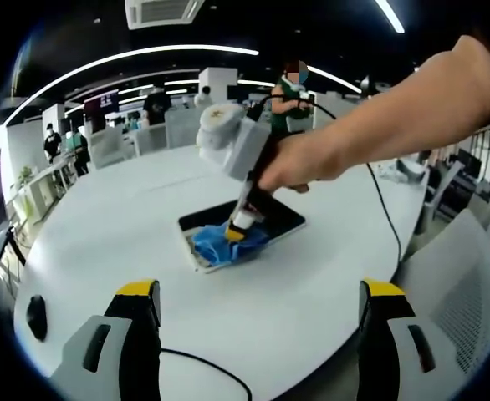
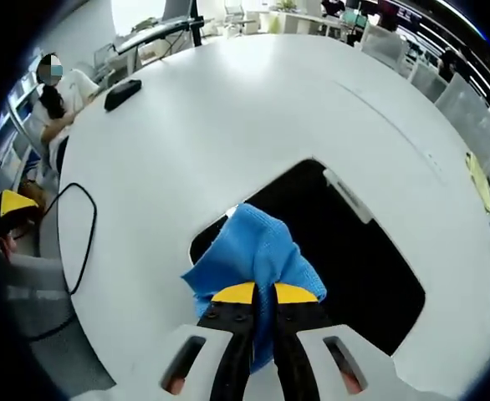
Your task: Wipe the mirror surface with the cleaning cloth until all visible marks leave the cleaned area.
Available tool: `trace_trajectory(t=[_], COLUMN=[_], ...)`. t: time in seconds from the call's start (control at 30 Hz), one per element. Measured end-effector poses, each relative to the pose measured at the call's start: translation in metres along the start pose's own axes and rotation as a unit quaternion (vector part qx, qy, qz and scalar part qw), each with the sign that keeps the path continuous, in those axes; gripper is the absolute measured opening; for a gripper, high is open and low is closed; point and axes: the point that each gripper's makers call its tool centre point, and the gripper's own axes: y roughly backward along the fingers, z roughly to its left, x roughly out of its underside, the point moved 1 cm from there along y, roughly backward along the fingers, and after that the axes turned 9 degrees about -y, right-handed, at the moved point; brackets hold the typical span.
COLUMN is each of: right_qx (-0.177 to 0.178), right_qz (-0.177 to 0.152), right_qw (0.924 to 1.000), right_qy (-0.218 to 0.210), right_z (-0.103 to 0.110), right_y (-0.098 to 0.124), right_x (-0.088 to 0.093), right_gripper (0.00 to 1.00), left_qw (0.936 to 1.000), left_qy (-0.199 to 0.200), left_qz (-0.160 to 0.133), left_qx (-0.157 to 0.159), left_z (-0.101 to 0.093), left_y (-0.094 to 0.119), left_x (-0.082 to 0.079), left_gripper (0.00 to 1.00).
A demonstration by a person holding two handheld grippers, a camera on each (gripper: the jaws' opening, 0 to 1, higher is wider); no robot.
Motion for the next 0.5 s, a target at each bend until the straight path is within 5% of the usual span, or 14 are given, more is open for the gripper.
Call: trace_trajectory(t=[0.5], right_qx=[-0.015], right_qz=[-0.005], right_qw=[0.9998], right_qy=[0.01], right_z=[0.022], right_y=[-0.005], right_x=[-0.012], right_gripper=[0.02], left_qw=[1.0], left_qy=[0.002], left_qz=[-0.002], left_qx=[-0.002], left_z=[0.001], left_y=[0.0], left_x=[-0.001], left_gripper=[0.99])
